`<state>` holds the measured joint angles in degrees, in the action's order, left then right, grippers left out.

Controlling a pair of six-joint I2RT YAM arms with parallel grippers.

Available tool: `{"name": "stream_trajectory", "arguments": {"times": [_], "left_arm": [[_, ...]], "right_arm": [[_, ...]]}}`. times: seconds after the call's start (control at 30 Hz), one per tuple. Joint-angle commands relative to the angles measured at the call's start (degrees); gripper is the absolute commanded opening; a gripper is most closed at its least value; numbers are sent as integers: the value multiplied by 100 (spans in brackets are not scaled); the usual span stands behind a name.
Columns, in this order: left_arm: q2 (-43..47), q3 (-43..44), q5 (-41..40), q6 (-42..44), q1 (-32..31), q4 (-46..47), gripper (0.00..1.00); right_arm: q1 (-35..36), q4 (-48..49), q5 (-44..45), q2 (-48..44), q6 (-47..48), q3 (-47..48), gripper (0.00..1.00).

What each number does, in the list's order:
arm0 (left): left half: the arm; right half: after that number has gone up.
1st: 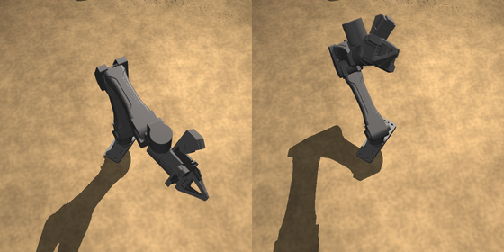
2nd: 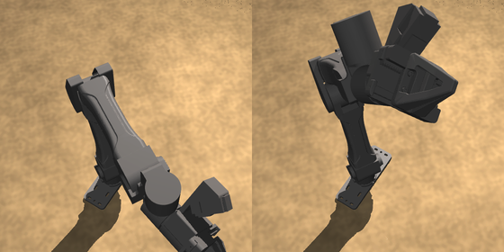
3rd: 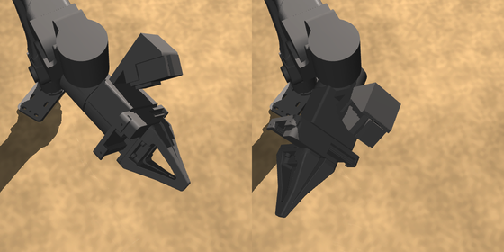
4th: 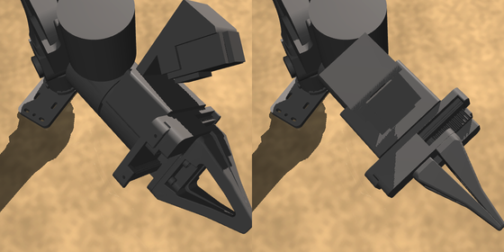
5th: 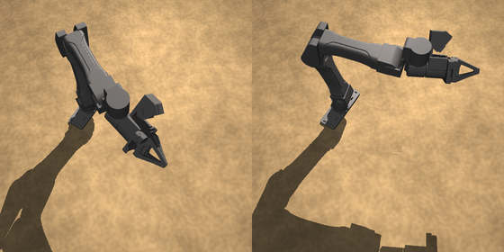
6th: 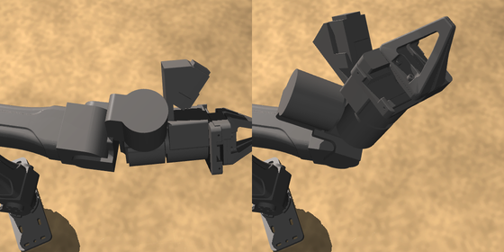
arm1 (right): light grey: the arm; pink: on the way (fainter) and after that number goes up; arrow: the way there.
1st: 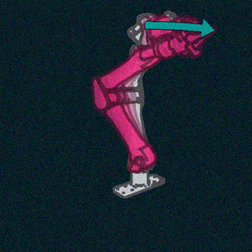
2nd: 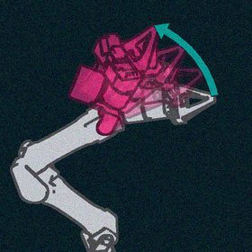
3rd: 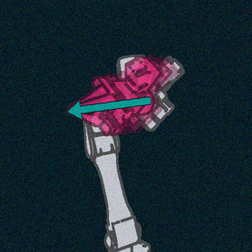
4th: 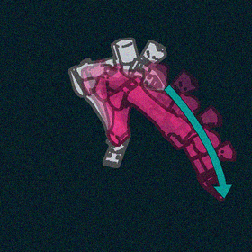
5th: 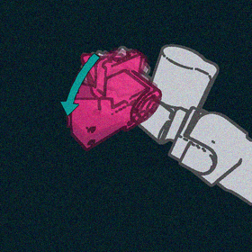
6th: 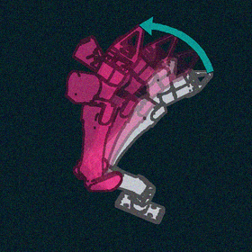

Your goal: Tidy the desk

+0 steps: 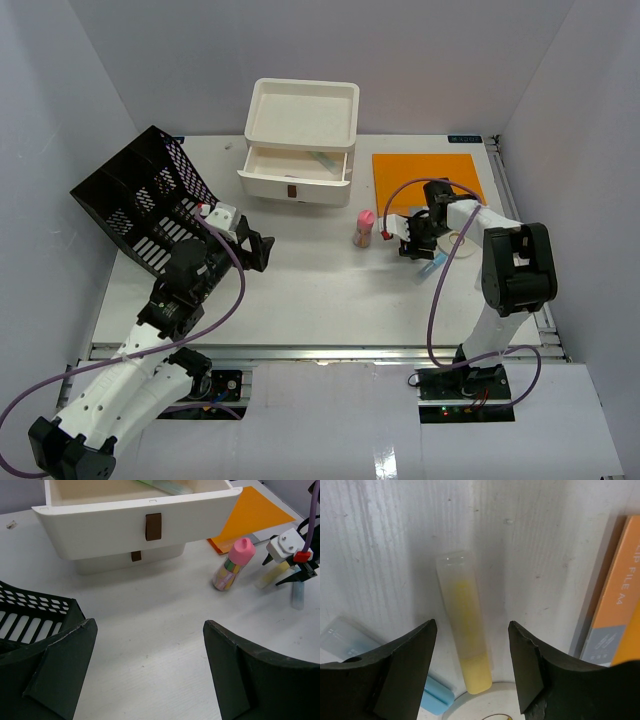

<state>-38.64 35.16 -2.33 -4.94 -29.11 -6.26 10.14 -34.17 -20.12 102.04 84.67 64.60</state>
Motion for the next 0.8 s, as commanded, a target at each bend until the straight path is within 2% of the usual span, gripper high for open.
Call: {"name": "stream_trajectory", "arguments": {"times": [0.0,0.33,0.5,0.67,0.77], "left_arm": [[-11,-76,-57,62,-6,-9,98],[-19,-125,46,109,2,56,98],[28,-172,158,148,-7,110,98],[65,-220,371,179,-7,178,98],[47,-229,564,198,-5,199,98]], "right_arm": [[-81,-21,-42,238,101,407,65],[-117,-499,-225,589,377,524,49],[-117,-542,-341,585,372,421,29],[-107,-463,-573,248,67,436,14],[-80,-289,-705,-309,-380,396,10]]}}
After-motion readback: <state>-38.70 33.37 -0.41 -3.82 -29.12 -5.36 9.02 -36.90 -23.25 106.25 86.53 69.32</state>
